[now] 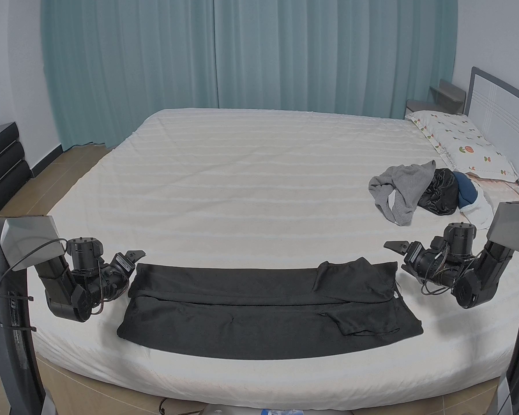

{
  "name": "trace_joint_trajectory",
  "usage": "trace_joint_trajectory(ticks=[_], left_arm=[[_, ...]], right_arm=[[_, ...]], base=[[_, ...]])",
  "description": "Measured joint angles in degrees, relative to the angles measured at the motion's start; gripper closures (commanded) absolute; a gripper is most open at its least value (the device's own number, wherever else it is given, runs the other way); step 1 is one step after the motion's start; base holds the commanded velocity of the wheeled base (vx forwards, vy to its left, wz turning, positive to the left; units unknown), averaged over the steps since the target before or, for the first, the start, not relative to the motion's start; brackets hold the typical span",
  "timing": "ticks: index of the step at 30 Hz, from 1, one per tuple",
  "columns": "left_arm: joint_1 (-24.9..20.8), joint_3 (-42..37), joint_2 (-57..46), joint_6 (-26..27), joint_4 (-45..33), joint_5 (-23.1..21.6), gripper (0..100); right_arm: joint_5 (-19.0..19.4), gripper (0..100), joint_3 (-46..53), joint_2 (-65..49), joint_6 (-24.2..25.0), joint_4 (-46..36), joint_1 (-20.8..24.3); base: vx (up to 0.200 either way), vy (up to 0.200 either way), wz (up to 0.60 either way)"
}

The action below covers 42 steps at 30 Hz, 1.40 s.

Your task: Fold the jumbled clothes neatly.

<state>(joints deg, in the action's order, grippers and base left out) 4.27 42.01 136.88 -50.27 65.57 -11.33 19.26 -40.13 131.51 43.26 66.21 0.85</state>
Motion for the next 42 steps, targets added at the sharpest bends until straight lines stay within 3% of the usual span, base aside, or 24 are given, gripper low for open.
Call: trace_joint_trajectory(ticks=[7, 15, 16, 37, 38, 42], left_arm=[[1.8, -1.1, -1.5, -1.9, -0.1, -0.2, 0], [2.5, -1.9, -2.1, -2.0, 0.0, -0.4, 0], [2.6, -1.9, -2.1, -2.0, 0.0, -0.4, 0], [2.6, -2.1, -2.3, -2.0, 0.1, -0.3, 0], [2.6, -2.1, -2.3, -1.9, 0.0, -0.3, 0], [2.6, -2.1, -2.3, -1.9, 0.0, -0.3, 0]], right_arm=[[1.8, 0, 3.5, -3.9, -8.1, 0.1, 3.7], [1.6, 0, 3.2, 0.6, -15.5, -0.1, 6.7], [1.6, 100, 3.0, 1.4, -16.2, -0.2, 6.8], [2.3, 100, 7.3, 3.0, -17.5, 2.3, 4.0], [2.3, 0, 7.6, 3.0, -17.5, 2.3, 4.0], [2.3, 0, 8.7, 2.6, -17.5, 2.5, 4.2]], base=[[0.000, 0.000, 0.00], [0.000, 0.000, 0.00], [0.000, 0.000, 0.00], [0.000, 0.000, 0.00], [0.000, 0.000, 0.00], [0.000, 0.000, 0.00]])
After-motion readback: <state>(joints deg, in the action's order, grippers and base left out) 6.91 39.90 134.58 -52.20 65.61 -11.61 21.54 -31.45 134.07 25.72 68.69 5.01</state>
